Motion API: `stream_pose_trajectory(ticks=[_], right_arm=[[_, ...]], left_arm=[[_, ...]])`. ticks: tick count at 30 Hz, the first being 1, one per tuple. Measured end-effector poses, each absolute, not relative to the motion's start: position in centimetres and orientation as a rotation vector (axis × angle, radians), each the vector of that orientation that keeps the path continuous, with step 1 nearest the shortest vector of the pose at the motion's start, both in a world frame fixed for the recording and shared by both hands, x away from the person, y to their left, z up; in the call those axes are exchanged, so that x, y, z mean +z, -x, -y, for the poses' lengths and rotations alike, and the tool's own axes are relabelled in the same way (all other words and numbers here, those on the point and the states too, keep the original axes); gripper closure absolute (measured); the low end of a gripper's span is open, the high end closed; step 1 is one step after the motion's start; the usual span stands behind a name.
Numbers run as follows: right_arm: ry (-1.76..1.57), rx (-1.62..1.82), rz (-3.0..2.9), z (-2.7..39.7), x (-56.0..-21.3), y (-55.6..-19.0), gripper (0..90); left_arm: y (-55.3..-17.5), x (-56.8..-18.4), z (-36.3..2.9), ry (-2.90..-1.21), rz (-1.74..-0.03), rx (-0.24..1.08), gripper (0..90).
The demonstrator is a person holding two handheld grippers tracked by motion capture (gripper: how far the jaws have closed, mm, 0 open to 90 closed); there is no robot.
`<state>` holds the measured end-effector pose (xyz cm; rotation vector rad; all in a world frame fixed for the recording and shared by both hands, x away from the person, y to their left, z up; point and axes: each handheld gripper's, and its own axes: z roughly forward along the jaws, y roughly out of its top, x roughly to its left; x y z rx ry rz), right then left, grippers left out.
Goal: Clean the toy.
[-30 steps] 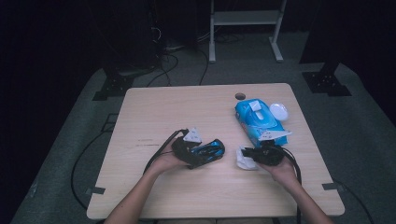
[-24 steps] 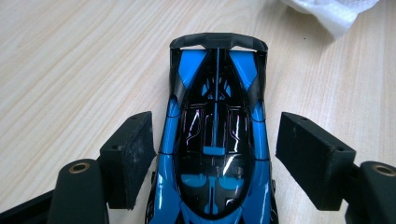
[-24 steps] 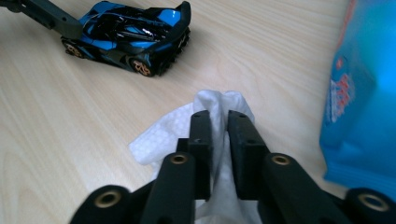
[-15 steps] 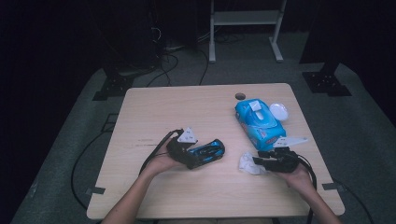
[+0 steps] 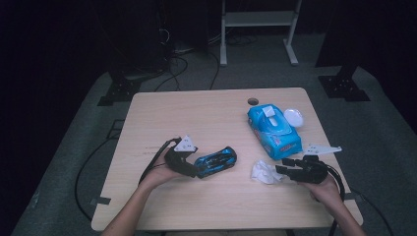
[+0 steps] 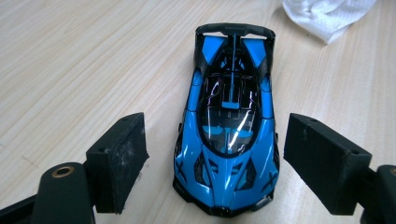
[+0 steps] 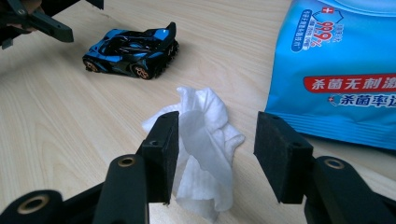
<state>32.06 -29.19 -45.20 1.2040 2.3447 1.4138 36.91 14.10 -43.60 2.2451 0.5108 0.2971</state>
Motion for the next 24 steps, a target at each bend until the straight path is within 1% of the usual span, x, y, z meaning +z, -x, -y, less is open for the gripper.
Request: stream_pose_trajectory(ticks=[18, 24], right_arm=[[-1.186, 1.461, -2.352, 30.3, -45.1, -31.2, 43.9], [-1.196, 1.450, -2.339, 30.8, -45.0, -30.9, 43.8]], left_arm=[[-35.5, -43.8, -17.3, -2.230, -0.583, 0.360, 18.9], [-35.0, -44.0, -18.6, -2.222, -0.616, 0.361, 18.7]])
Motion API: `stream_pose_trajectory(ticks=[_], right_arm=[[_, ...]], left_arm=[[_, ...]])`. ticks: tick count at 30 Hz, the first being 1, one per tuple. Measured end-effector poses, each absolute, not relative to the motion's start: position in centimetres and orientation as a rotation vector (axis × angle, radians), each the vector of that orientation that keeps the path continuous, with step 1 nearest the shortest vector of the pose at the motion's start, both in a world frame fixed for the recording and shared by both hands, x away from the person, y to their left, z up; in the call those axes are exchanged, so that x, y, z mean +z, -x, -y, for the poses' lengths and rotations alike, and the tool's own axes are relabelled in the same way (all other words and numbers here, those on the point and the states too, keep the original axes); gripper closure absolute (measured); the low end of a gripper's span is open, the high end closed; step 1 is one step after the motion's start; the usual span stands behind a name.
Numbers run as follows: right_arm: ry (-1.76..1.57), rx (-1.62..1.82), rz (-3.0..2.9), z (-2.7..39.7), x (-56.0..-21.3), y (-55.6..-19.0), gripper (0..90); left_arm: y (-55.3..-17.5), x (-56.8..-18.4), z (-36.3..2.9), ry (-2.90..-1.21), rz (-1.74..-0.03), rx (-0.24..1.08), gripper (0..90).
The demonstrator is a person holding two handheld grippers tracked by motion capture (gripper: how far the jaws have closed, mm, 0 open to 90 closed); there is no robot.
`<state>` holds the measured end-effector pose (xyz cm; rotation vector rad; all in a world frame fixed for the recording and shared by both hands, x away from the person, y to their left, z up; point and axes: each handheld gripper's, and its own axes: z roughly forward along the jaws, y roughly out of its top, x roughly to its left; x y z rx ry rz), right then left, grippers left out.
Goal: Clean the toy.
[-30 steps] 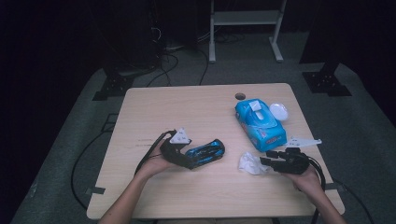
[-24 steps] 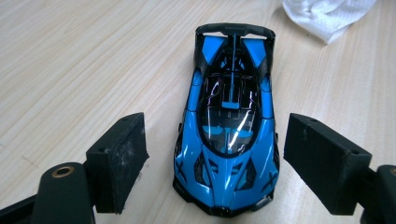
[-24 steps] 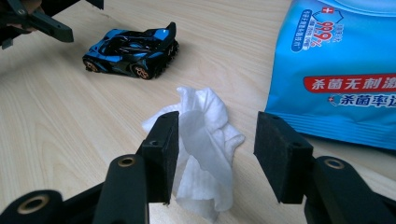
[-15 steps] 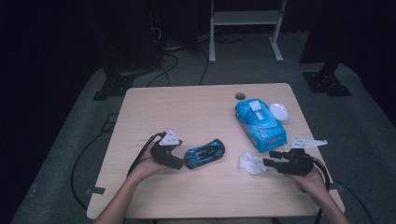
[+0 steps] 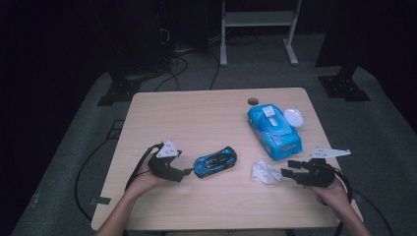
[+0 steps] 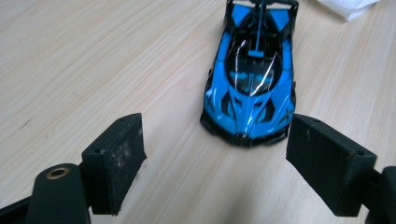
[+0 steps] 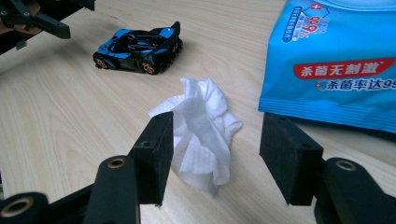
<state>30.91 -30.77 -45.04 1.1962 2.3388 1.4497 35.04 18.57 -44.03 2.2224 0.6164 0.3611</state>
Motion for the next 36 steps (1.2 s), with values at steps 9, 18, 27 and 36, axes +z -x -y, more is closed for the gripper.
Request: stream_pose_trajectory(ticks=[9, 18, 27, 36], right_arm=[[-1.214, 1.445, -2.338, 31.5, -45.4, -30.6, 42.6], [-1.203, 1.447, -2.345, 31.2, -45.3, -30.4, 42.0], [-1.211, 1.433, -2.352, 31.8, -45.5, -29.7, 41.7], [-1.237, 1.457, -2.319, 32.5, -46.2, -28.9, 40.9]], left_arm=[[-34.6, -44.8, -19.6, -2.226, -0.641, 0.358, 17.9], [-34.0, -45.1, -20.6, -2.218, -0.660, 0.363, 17.4], [-33.2, -45.5, -21.9, -2.206, -0.693, 0.370, 16.9], [-32.3, -46.4, -22.6, -2.142, -0.750, 0.397, 15.8]])
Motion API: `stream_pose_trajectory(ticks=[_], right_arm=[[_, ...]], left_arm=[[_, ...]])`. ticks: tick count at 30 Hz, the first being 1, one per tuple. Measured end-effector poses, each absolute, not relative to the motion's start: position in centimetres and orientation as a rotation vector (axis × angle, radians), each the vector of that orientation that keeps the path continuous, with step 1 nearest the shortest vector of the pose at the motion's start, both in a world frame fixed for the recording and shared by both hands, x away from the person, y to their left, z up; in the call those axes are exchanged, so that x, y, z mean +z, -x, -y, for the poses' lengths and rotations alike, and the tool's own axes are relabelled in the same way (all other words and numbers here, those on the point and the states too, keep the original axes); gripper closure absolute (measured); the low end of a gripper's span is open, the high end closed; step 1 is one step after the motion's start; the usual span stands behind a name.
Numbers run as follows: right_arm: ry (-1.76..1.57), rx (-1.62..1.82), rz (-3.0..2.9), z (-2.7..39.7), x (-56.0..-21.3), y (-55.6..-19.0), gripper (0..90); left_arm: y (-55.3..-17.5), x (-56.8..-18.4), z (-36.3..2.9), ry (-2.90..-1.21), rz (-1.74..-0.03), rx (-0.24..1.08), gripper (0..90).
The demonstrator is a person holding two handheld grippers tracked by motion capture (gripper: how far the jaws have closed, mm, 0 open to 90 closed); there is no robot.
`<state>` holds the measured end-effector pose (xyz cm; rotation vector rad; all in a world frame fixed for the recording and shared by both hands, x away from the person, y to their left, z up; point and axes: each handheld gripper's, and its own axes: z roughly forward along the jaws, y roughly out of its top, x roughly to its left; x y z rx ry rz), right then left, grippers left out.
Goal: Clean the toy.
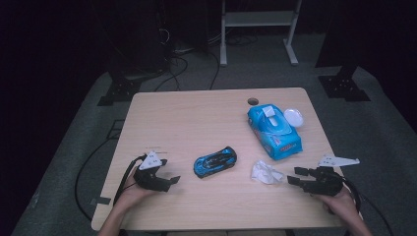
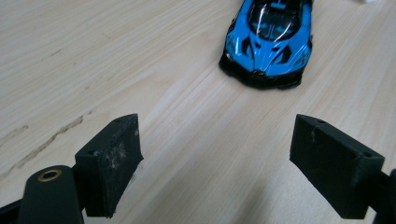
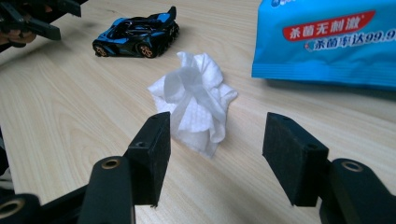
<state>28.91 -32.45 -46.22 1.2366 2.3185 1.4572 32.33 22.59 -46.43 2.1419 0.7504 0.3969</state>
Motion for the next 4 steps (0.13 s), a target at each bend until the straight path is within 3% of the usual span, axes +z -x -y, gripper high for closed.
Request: stream_pose_trajectory(ticks=[4], right_arm=[[-1.257, 1.476, -2.287, 32.45, -46.99, -28.60, 41.0]], left_arm=[[-32.12, -46.63, -22.68, -2.139, -0.776, 0.433, 13.8]])
